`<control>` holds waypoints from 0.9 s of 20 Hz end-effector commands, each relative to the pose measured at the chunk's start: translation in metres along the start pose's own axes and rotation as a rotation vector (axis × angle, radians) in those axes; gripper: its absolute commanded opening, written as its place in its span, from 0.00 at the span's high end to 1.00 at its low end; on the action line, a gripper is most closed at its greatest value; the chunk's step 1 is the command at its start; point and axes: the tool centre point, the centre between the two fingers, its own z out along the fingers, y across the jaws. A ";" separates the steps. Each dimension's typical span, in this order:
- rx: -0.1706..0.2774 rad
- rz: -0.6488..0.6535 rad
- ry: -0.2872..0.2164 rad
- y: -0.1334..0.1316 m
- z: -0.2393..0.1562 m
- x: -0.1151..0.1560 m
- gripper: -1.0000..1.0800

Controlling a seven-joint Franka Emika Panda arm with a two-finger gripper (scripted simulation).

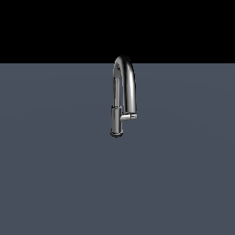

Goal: Turn on the faucet by rotating a designated handle.

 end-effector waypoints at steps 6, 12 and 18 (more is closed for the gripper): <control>0.006 0.007 -0.008 0.000 0.000 0.003 1.00; 0.031 0.033 -0.039 0.000 0.002 0.016 1.00; 0.075 0.080 -0.094 0.000 0.005 0.039 1.00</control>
